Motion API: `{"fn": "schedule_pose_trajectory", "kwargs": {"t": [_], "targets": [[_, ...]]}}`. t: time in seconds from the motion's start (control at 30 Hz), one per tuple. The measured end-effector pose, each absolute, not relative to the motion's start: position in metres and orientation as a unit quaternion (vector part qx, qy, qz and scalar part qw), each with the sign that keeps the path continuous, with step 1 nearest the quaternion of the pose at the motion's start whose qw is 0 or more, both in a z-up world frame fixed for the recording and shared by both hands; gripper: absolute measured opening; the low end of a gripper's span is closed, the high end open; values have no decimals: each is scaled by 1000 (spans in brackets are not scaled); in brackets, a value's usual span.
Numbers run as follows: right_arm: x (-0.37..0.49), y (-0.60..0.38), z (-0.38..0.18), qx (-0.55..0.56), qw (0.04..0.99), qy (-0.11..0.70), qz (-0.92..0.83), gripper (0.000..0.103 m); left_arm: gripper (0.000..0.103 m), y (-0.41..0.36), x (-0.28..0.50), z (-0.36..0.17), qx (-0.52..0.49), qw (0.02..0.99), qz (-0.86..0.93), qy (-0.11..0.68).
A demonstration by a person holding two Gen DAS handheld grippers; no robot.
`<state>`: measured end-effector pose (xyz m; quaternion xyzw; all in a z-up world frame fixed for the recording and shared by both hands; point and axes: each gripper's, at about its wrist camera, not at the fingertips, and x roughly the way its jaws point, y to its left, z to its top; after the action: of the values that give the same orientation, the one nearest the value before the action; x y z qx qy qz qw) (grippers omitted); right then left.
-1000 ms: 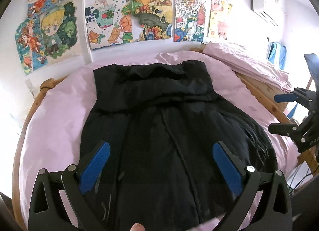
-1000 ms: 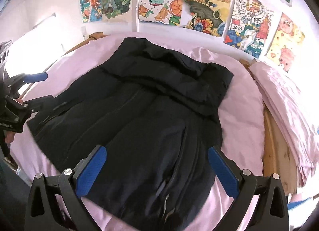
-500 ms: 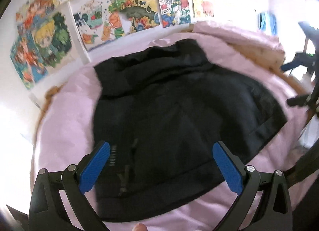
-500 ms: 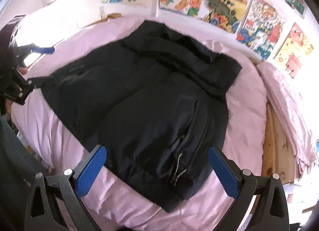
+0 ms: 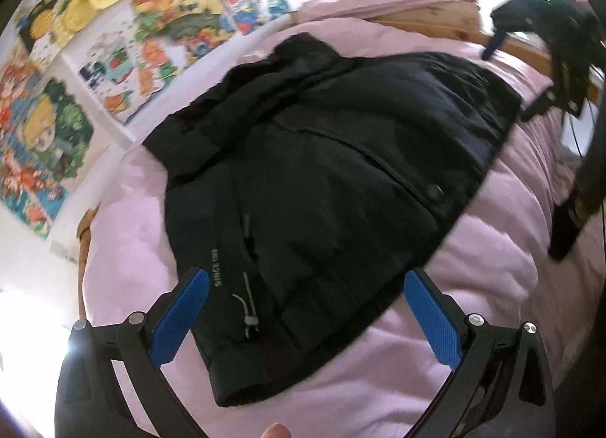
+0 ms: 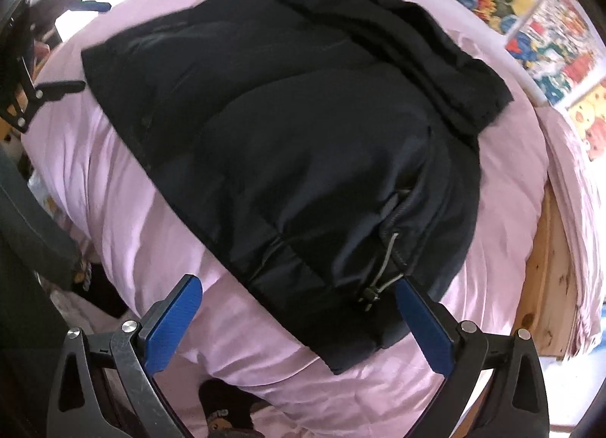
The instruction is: Fold large clothes
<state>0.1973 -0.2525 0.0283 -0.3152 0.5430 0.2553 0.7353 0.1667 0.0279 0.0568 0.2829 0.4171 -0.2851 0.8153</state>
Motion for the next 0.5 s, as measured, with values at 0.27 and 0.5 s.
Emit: {"fn": "schedule_pose_trajectory", "kwargs": {"t": [0.27,0.5], "targets": [[191,-246,5,-366,713,538,260,103,102,18,151,24,344,768,-304,446],[186,-243,-29,-425,683,537,253,103,102,26,153,-3,406,750,-254,456]]}}
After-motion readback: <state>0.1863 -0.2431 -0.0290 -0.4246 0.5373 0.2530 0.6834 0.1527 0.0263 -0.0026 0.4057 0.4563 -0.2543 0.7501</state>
